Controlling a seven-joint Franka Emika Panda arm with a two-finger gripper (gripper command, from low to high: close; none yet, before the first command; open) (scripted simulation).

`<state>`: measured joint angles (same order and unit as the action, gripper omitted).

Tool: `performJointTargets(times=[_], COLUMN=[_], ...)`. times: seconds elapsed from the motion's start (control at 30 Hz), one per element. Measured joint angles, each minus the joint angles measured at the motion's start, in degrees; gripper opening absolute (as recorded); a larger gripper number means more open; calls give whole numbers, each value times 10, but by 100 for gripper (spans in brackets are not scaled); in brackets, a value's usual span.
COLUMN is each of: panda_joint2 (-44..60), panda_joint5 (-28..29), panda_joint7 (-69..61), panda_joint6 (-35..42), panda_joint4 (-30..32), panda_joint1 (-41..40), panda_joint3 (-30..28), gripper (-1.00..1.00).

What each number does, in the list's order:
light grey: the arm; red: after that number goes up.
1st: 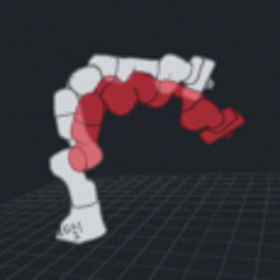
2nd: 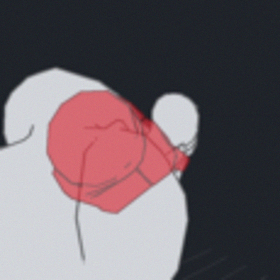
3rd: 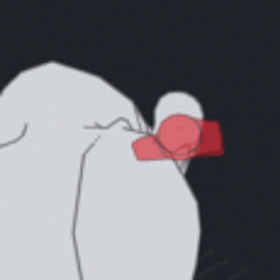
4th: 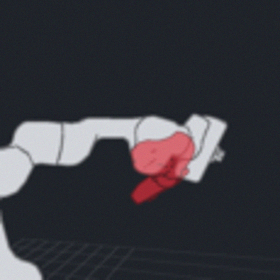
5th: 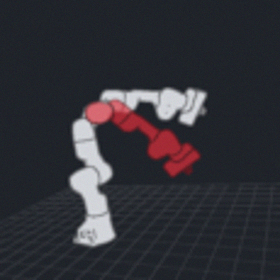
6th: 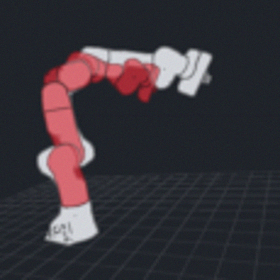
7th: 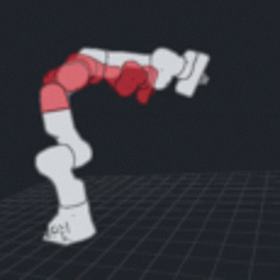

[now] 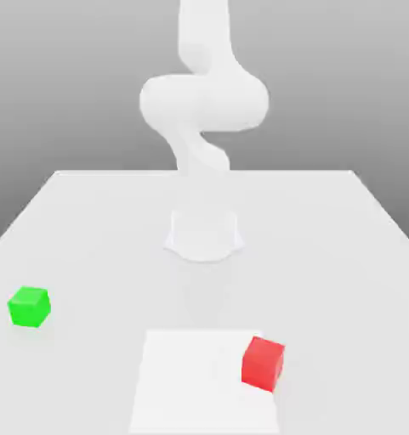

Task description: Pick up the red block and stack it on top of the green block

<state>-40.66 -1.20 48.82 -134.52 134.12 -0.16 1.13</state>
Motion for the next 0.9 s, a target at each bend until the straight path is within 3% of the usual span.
performJointTargets(times=[0.47,0.67,0.87,0.9], panda_joint2=[294,420,546,564], panda_joint5=[-20,20,83,90], panda_joint7=[204,326,391,397], panda_joint6=[-156,-222,-319,-334], panda_joint4=[133,189,185,182], panda_joint1=[-6,8,40,48], panda_joint3=[85,101,59,50], gripper=[0,0,0,-100])
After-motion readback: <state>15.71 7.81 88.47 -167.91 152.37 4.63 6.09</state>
